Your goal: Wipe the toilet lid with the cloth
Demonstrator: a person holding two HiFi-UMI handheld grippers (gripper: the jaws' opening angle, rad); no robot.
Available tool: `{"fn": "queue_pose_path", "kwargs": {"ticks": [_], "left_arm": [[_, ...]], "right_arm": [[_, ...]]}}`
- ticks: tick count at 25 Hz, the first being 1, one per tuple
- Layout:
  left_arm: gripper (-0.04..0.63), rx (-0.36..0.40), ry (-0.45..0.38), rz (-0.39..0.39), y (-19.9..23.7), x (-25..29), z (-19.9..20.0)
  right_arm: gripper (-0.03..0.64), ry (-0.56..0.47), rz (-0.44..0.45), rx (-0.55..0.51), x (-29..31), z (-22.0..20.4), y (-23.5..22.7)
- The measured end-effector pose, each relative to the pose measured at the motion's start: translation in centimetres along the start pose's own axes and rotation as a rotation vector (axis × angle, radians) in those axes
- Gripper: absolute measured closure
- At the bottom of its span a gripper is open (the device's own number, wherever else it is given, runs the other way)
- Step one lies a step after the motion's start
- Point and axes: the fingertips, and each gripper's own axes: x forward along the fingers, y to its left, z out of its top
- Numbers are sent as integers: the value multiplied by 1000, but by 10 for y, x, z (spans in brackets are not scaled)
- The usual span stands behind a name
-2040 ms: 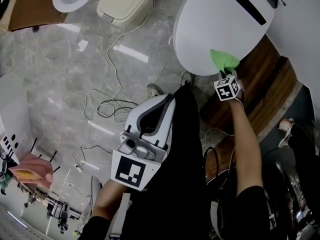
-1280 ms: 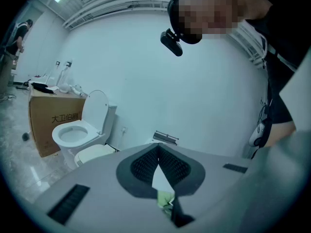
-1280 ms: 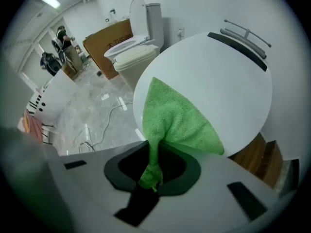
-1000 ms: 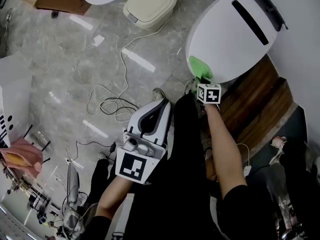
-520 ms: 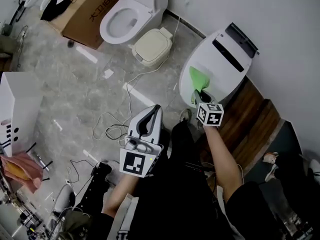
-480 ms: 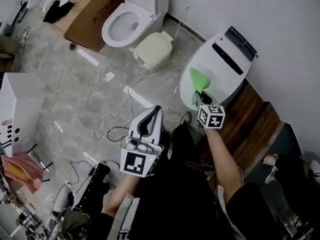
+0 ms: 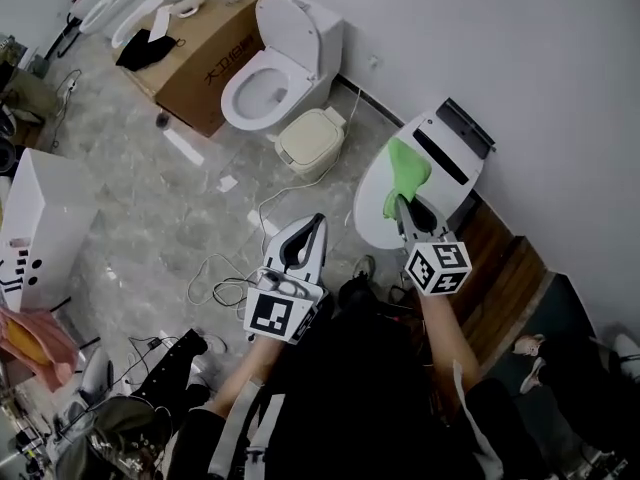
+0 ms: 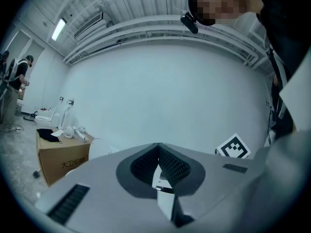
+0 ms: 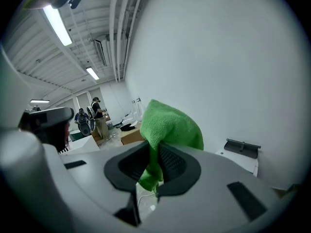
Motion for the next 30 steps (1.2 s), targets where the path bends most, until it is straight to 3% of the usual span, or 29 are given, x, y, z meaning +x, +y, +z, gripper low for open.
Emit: {"fn": "queue_pose_path", "kwargs": {"ticks": [6, 11, 30], "left_arm": [[598, -6, -43, -12, -8, 0, 29], [598, 33, -66, -15, -16, -6, 47], [598, 31, -63, -25, -23, -31, 45]], "right_arm": [[551, -95, 20, -36, -43, 40, 27], [551, -152, 35, -78, -78, 57, 54], [551, -154, 34, -156, -101, 42, 87]]}}
